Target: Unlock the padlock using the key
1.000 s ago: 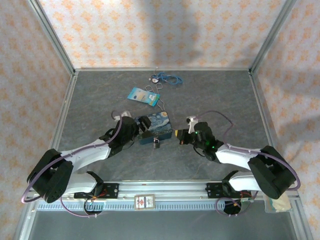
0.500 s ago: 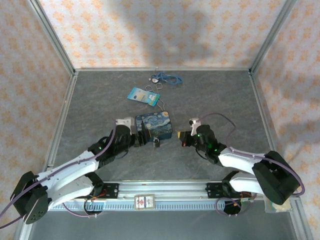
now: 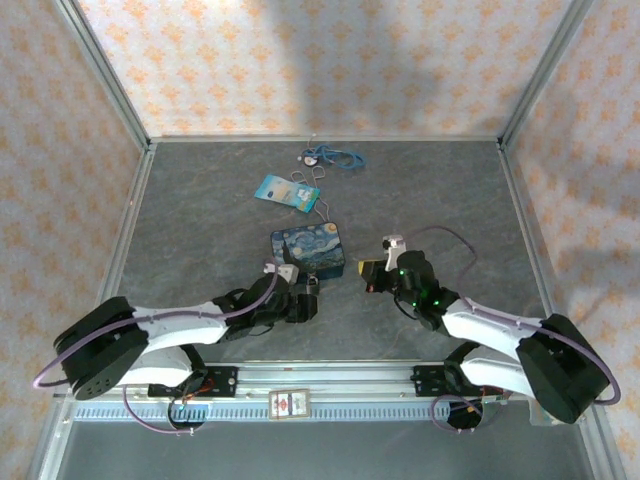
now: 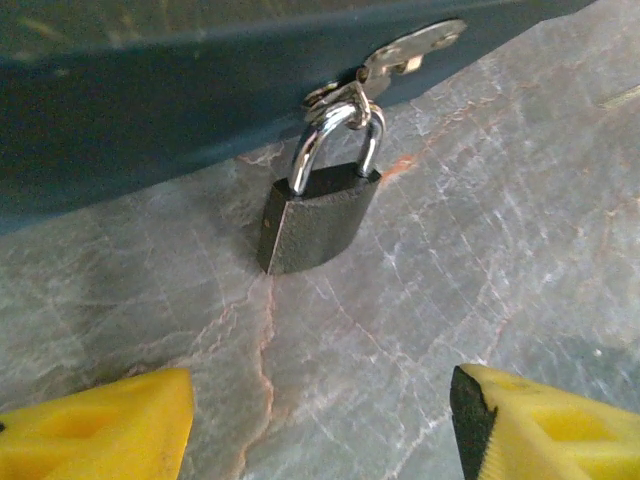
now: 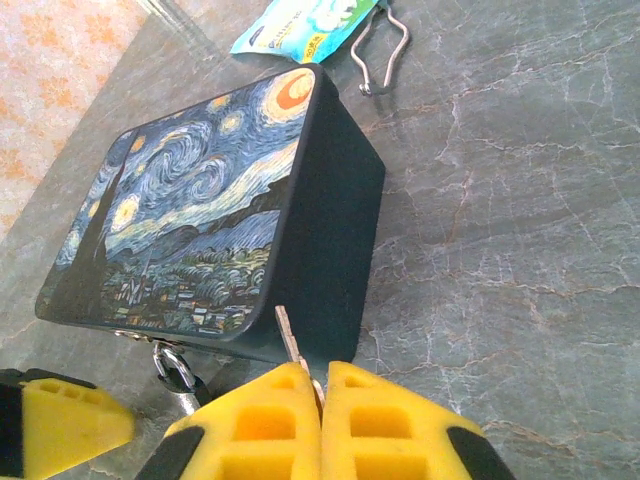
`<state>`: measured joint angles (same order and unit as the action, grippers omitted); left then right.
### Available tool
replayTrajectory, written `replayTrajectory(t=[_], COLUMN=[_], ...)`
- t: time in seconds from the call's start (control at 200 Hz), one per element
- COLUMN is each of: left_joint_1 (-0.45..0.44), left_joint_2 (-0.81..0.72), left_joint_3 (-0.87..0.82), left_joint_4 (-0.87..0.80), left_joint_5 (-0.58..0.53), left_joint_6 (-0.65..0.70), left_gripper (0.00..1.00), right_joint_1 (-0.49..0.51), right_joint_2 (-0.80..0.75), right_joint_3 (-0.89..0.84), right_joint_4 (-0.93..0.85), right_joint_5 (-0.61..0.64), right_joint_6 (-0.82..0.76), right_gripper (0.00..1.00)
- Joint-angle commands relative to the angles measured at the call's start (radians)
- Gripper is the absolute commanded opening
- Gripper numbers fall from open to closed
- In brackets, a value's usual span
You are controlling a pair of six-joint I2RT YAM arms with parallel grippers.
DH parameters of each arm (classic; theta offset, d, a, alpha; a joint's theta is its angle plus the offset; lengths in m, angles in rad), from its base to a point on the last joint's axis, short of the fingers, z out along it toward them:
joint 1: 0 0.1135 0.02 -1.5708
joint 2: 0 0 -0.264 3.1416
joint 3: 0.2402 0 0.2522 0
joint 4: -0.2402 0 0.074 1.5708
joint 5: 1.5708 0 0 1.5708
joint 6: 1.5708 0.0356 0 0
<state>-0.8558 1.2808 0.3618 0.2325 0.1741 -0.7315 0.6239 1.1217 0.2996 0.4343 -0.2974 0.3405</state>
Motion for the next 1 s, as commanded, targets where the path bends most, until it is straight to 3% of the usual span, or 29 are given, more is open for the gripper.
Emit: replayTrajectory(t=[0.0,0.245,0.485,0.801,0.996], left_joint_1=[-0.003,0.012,0.054,0.057,0.077], left_joint_2=[0.048,0.141,0.247,0.369,0.412], left_joint_3=[0.05,0.177,0.258,0.275,0.277], left_joint_4=[0.05,-0.066,-0.119,-0.046,-0.016], left_joint_5=[-0.055,-0.074,-0.025,0.009,0.029], left_joint_6=[0.012,0.053,0.073,0.078,0.072], left_gripper=[0.69,0.69,0.66,0.62,0.45], right_joint_1=[0.003,0.003,0.004,0.002,0.002], right_joint_2=[-0.033,-0.034,-0.027,-0.01,0.017], right_joint_3=[-0.021,-0.015,-0.005,-0.001,0.018], right_joint_4=[-0.002,-0.008,-0.019,-0.019,-0.022], right_joint_5=[0.041,0.053,0.065,0.076,0.071], right_joint_6=[0.008,-0.004,-0.019,-0.026,-0.031], right_gripper=[0.0,0.0,0.0,0.0,0.0])
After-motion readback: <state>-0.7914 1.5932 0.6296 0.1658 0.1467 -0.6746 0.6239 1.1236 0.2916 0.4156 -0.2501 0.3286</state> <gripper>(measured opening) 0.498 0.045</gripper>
